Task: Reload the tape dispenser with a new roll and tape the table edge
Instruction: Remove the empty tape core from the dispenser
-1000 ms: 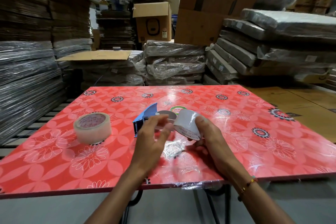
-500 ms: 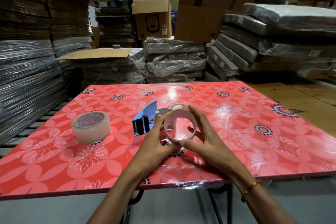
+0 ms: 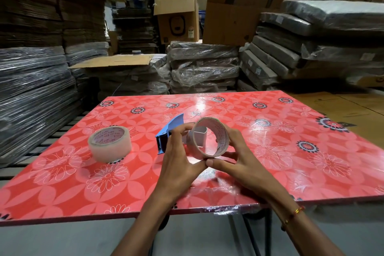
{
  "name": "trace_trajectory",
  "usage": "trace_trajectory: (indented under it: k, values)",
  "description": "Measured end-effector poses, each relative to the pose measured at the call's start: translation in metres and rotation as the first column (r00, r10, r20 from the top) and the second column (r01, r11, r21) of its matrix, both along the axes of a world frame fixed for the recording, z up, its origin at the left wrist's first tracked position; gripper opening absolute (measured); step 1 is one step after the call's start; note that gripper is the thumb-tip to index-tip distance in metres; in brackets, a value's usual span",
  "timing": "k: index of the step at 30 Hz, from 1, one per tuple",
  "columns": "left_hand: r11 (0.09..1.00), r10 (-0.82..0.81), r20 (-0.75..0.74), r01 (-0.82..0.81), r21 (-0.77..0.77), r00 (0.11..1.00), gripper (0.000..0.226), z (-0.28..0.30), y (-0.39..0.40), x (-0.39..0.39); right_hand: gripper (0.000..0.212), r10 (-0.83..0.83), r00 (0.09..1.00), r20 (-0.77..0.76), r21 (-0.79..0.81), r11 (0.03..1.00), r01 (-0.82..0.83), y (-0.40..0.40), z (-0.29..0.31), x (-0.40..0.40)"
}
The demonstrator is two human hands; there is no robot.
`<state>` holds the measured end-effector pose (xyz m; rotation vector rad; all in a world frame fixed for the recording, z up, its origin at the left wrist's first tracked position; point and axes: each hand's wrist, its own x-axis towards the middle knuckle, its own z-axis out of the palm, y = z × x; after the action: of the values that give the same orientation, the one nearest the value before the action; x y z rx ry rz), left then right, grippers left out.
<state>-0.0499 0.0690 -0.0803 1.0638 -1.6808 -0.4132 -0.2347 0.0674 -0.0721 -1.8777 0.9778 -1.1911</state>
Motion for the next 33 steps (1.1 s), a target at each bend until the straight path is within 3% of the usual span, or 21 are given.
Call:
trace_trajectory:
  k: [4,10,19,23,25,28,33]
  values:
    - [0.999,0.040,0.024,-0.040,-0.022,0.999,0.078,0.000,0.001,-0.001,0.080,-0.015,1.000,-0.019,-0.045,0.999,0.014,-0.001,-0.001,0.000]
    - [0.996,0.080,0.137,-0.075,-0.037,0.987,0.104,-0.001,-0.001,0.001,0.081,-0.068,0.994,-0.080,-0.139,0.989,0.057,-0.002,-0.003,-0.002]
    - [0.999,0.016,0.066,-0.018,0.035,0.998,0.093,-0.001,-0.001,0.001,0.083,-0.185,0.965,-0.184,-0.309,0.943,0.121,-0.007,-0.009,-0.002]
    - [0.999,0.009,-0.042,-0.007,0.036,0.999,0.091,-0.002,-0.005,0.001,0.082,-0.144,0.982,-0.118,-0.196,0.973,0.120,-0.005,-0.009,-0.001]
    - [0.994,-0.009,-0.182,0.028,0.103,0.983,0.090,0.000,-0.004,0.003,0.078,-0.125,0.992,-0.004,-0.109,0.986,0.124,-0.002,-0.007,-0.001]
    - [0.950,-0.104,-0.394,0.209,0.233,0.913,0.081,0.006,-0.001,0.006,0.075,-0.124,0.985,0.123,-0.010,0.992,0.126,0.001,-0.003,-0.001]
    - [0.866,-0.214,-0.508,0.403,0.298,0.835,0.074,0.003,0.003,0.008,0.079,-0.091,0.991,0.095,-0.038,0.995,0.095,0.002,-0.003,0.000]
